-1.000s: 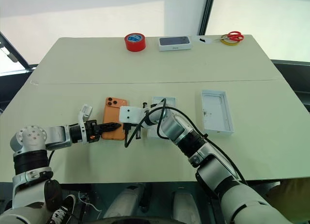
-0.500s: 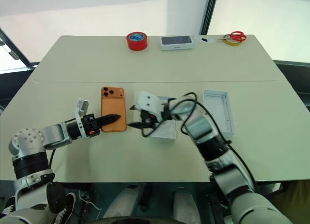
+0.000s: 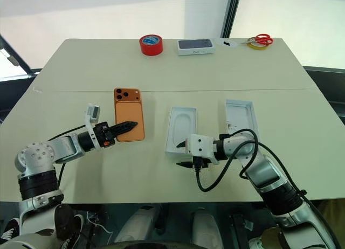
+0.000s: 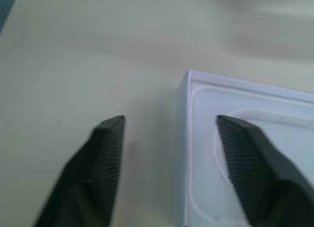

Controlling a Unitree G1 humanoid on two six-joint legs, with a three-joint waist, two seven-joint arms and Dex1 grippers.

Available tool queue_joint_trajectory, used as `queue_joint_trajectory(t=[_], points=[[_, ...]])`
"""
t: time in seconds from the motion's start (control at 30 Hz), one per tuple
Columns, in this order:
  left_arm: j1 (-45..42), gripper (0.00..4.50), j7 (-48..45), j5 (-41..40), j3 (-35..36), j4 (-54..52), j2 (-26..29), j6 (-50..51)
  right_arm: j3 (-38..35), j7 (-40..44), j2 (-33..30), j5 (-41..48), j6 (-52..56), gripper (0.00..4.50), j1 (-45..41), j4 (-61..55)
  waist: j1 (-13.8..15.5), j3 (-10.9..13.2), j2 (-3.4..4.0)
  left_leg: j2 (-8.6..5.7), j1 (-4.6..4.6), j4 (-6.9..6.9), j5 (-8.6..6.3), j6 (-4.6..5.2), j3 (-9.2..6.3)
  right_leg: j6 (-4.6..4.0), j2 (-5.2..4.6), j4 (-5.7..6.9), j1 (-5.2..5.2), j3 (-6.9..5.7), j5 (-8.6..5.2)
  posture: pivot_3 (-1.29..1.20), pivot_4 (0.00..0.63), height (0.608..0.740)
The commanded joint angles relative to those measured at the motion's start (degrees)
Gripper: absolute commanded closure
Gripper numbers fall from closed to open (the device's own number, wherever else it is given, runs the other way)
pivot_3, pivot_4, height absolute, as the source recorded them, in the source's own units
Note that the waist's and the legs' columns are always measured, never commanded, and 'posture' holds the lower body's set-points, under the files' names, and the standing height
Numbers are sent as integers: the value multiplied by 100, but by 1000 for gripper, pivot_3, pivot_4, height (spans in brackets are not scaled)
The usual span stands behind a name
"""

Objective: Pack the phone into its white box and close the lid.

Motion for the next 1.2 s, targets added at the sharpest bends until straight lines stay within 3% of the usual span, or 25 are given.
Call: queue_joint_trajectory(t=[0.03,0.23,0.33,0.4,1.0,1.2], points=[[-158,4500,-150,-238,-19,-91,73,-109,3,-295,84,-151,-108,2475,-114,-98,1,4,-4,0,0,0,0,0,0,0,0,0,0,0,0,0,150,736],[-191,4500,-178,-232,-68,-15,116,-155,59,-250,30,-130,-104,2475,-73,-64,3,10,-10,0,0,1,0,0,-1,3,1,0,0,-1,1,0,150,736],[-154,4500,-169,-248,-99,-51,103,-170,94,-266,40,-184,-130,3375,-54,-47,5,12,-12,0,-1,2,0,0,-1,5,1,0,0,-1,3,0,150,736],[-130,4500,-172,-256,-121,-72,96,-171,134,-292,37,-252,-167,4346,-49,-24,3,13,-12,0,0,2,0,0,-1,6,1,0,1,-1,3,0,150,736],[-175,4500,-118,-359,-134,73,95,-181,205,-284,217,21,449,4437,-242,-298,-1,14,-13,0,0,2,0,1,-2,5,1,0,1,-1,3,0,150,736],[-394,4500,-28,-417,-138,276,-32,-141,566,-353,424,-205,414,4437,-359,-274,5,15,-14,0,-1,3,0,1,-3,13,2,0,0,-2,7,0,150,736]])
